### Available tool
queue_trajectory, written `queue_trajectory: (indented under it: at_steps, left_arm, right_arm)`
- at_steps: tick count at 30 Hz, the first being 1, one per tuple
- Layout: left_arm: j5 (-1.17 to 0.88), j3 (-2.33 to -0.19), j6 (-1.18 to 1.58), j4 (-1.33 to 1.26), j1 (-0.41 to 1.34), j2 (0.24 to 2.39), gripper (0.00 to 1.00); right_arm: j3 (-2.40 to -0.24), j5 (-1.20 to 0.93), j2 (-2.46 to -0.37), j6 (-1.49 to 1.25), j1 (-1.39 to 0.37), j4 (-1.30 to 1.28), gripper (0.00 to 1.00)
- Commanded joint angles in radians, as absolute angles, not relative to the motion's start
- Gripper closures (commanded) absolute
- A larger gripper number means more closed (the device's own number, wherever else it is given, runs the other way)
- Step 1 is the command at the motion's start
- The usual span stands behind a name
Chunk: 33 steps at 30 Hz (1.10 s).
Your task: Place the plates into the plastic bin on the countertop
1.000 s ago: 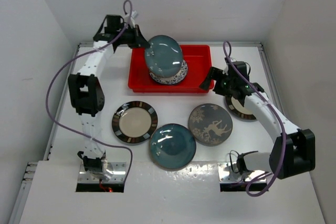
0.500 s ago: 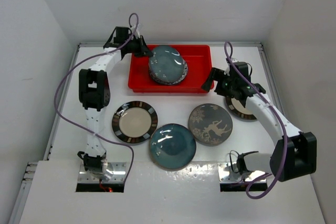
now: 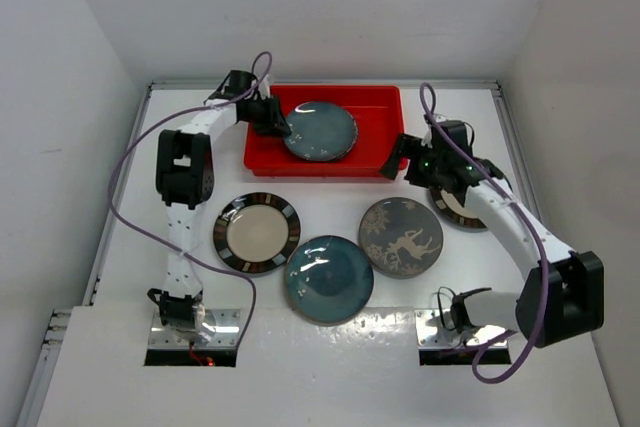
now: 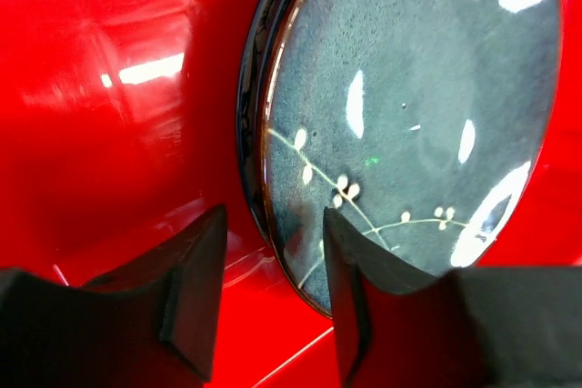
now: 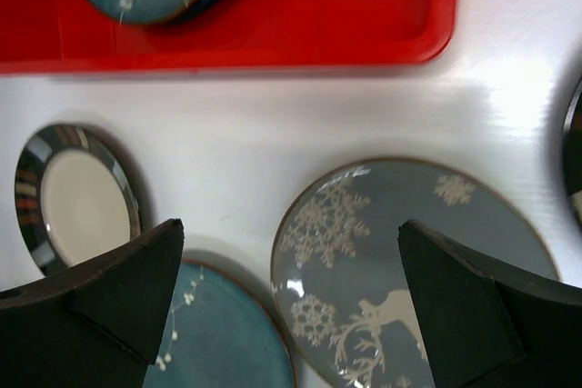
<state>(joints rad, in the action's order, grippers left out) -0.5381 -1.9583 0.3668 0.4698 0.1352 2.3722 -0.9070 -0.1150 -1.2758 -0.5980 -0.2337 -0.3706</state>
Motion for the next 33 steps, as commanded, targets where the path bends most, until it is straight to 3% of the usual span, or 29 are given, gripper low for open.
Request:
queue_trajectory:
  at_steps: [1,10,16,28,32,33]
  left_arm:
    - [-0.493,-1.970,0.295,0.503,0.159,2.347,0.51]
    - [-0.420,-2.023,0.184,0.580,0.179,2.272,0.44]
    - [-0.350,-2.008,0.097,0.640,0.179,2.093,0.42]
    - [-0.356,-1.699,-0.049,0.747,-0.015,1.613,0.38]
    - [-0.356,-1.608,-0.071,0.747,-0.086,1.481,0.35]
    - [-0.356,-1.595,-0.080,0.747,-0.098,1.459,0.33]
  right_arm:
    - [-0.901,-0.118,-1.253,-0.624,-0.287,-0.443,0.00]
    - [-0.772,-0.104,-1.103,-0.782,-0.396,-0.638,0.14]
    - [-0.554,-0.133,-1.019,-1.032,-0.511,-0.531,0.24]
    - [-0.411,-0.179,-1.183,-1.244,-0.712,-0.364,0.24]
    - [-0.411,-0.183,-1.279,-1.255,-0.755,-0.205,0.33]
    - [-0.394,-0.180,-1.287,-1.265,-0.758,-0.180,0.40]
